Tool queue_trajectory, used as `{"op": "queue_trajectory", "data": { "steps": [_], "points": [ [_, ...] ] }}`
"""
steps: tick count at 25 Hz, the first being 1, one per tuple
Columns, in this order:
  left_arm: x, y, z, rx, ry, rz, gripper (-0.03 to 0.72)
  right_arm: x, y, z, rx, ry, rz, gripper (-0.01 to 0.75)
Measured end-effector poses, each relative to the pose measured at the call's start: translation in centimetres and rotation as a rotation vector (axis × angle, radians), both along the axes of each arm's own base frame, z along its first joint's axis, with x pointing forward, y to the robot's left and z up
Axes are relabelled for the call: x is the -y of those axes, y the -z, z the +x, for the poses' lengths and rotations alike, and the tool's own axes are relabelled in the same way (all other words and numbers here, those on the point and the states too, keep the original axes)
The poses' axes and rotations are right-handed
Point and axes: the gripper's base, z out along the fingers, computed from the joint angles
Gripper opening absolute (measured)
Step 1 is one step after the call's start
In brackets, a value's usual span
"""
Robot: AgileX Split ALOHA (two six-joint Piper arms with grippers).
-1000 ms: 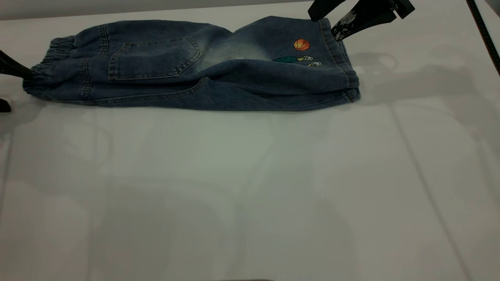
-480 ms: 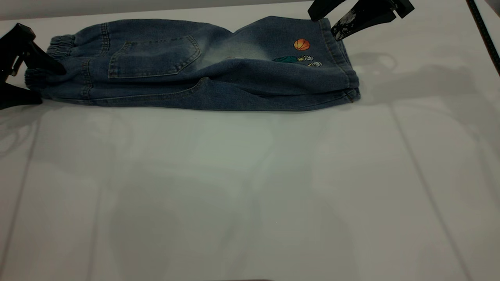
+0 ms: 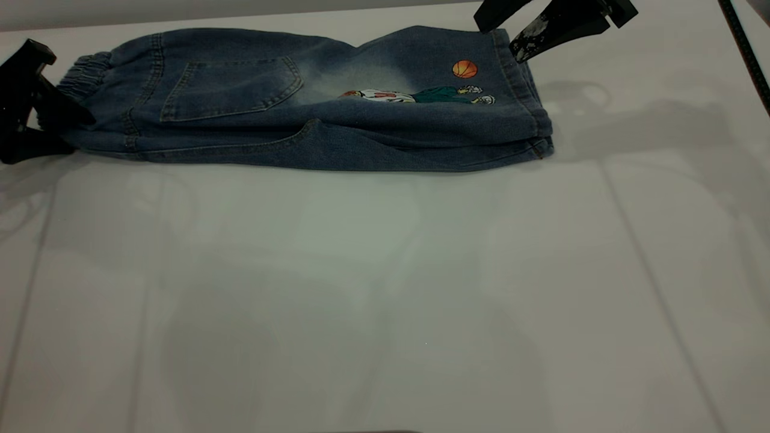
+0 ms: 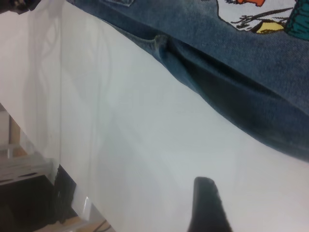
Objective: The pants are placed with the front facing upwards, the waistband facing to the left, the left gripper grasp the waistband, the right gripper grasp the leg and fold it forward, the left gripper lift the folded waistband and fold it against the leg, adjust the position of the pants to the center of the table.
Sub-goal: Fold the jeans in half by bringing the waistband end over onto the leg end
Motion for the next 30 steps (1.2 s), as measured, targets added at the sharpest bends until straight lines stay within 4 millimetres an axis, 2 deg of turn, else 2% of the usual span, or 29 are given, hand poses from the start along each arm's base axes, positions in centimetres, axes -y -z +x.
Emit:
{"op": "queue_trajectory", "data": {
  "steps": [3, 5, 8, 10, 14, 17, 23, 26, 30],
  "points": [
    [0.0, 0.3, 0.1, -0.004, -0.018, -0.014, 0.15, 0.0, 0.0, 0.0, 0.0, 0.0, 0.0, 0.386],
    [0.0, 0.2, 0.1, -0.002, -0.019, -0.016, 0.083, -0.1, -0.1, 0.0, -0.002, 0.004, 0.01, 0.386],
    [0.0, -0.5, 0.2, 0.015, -0.01, -0.015, 0.074, -0.7, -0.5, 0.2, -0.002, 0.031, 0.063, 0.386],
    [0.1, -1.7, 0.3, 0.044, 0.008, -0.015, 0.073, -1.6, -1.1, 0.6, 0.026, 0.04, 0.075, 0.386],
    [1.2, -6.3, 0.5, 0.152, 0.09, 0.034, 0.072, -4.4, -1.5, 1.2, 0.109, 0.072, 0.041, 0.386],
    [3.4, -10.2, 0.5, 0.24, 0.184, 0.097, 0.072, -7.7, -0.8, 1.1, 0.171, 0.089, -0.009, 0.386],
    [7.8, -16.0, -0.4, 0.381, 0.332, 0.208, 0.071, -12.8, 3.0, 0.3, 0.185, 0.076, -0.068, 0.386],
    [9.7, -17.7, -0.8, 0.43, 0.373, 0.219, 0.071, -14.2, 4.0, 0.4, 0.18, 0.046, -0.063, 0.386],
    [11.9, -18.3, -1.1, 0.465, 0.428, 0.241, 0.071, -14.6, 3.7, 1.2, 0.197, 0.058, -0.051, 0.386]
  ]
}}
